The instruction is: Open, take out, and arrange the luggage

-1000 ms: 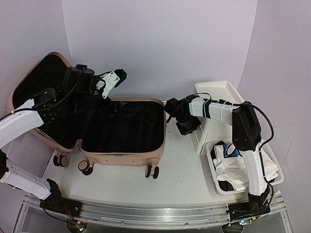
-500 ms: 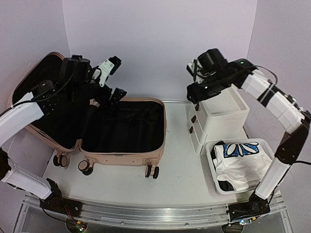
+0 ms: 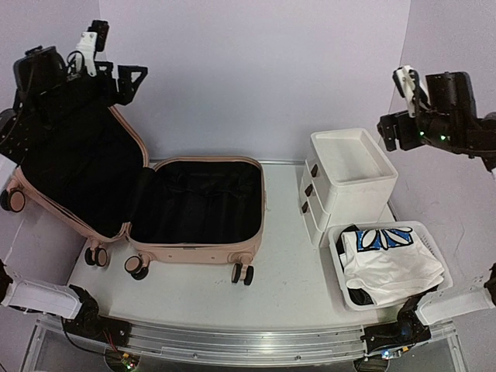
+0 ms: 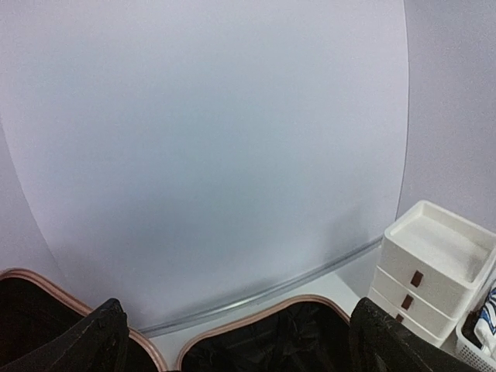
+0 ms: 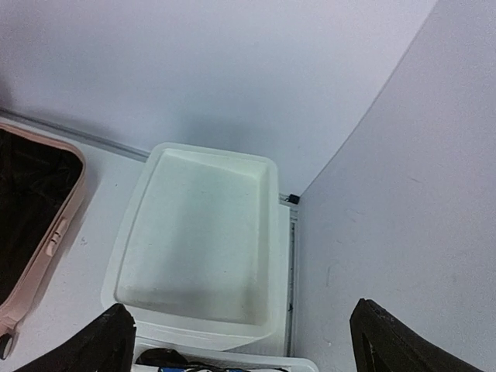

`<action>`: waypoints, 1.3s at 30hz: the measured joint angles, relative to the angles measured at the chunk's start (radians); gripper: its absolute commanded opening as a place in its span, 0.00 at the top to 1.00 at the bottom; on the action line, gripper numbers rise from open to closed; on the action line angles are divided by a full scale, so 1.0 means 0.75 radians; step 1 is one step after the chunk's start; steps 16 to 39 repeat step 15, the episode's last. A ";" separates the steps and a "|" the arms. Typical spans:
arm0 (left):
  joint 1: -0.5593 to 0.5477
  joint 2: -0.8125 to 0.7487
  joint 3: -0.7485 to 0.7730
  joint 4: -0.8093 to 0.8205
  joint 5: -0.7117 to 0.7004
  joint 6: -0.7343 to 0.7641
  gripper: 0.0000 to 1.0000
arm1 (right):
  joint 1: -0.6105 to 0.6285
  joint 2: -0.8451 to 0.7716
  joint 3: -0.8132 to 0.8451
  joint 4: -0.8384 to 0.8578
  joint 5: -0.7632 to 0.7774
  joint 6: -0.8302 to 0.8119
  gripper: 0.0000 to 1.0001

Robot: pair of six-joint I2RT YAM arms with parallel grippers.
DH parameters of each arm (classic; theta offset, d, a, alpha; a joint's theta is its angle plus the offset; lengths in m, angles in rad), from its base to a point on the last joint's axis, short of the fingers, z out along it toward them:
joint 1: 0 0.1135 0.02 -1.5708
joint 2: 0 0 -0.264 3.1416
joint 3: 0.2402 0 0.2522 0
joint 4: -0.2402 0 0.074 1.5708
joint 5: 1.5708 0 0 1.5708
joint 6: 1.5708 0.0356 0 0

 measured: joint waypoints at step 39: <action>0.002 -0.296 -0.021 0.108 -0.157 0.017 0.00 | -0.001 -0.239 -0.181 0.173 0.045 -0.048 0.02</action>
